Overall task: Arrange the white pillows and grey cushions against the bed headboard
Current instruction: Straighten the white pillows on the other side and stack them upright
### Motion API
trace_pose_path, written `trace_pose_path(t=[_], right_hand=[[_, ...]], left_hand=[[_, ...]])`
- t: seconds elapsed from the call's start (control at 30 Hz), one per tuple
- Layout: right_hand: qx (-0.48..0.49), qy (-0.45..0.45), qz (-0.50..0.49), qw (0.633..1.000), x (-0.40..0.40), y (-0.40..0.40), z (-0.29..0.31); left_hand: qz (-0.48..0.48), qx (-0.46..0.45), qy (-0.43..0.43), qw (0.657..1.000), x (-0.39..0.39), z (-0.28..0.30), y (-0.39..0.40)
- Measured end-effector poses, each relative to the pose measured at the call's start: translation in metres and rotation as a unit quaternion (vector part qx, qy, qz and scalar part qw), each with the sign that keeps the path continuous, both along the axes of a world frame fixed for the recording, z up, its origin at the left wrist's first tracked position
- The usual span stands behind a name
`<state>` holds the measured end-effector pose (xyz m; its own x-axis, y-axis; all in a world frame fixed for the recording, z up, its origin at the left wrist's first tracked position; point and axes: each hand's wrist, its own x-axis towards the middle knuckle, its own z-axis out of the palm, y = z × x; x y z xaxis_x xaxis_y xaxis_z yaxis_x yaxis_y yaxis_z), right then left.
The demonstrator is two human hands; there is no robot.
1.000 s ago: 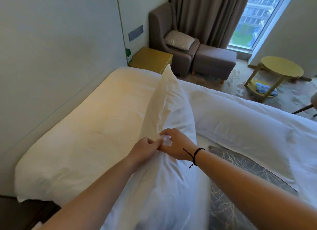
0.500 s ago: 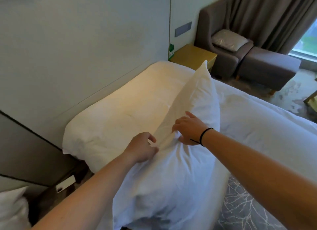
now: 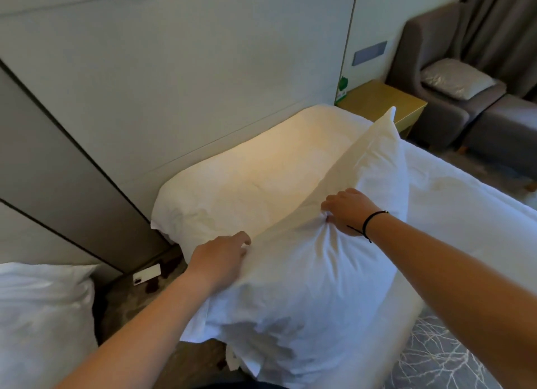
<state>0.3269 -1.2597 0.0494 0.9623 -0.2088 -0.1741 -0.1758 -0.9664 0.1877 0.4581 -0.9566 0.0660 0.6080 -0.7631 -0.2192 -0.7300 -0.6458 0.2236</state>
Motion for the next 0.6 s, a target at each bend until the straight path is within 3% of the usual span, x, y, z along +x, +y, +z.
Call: trace_pose_path(t=[0.13, 0.3, 0.47, 0.6], right_hand=[[0.021, -0.006, 0.004, 1.0, 0.007, 0.001, -0.004], [0.009, -0.005, -0.001, 1.0, 0.006, -0.001, -0.013], [0.006, -0.024, -0.008, 1.0, 0.014, 0.002, -0.018], [0.0, -0.024, -0.012, 1.0, 0.019, 0.006, -0.022]], left_hand=[[0.07, -0.075, 0.198, 0.975, 0.034, 0.003, 0.023], [0.062, 0.021, 0.361, 0.93, 0.062, 0.024, 0.069], [0.101, 0.028, 0.37, 0.923, 0.063, 0.044, 0.083], [0.104, 0.131, 0.302, 0.938, 0.063, 0.06, 0.095]])
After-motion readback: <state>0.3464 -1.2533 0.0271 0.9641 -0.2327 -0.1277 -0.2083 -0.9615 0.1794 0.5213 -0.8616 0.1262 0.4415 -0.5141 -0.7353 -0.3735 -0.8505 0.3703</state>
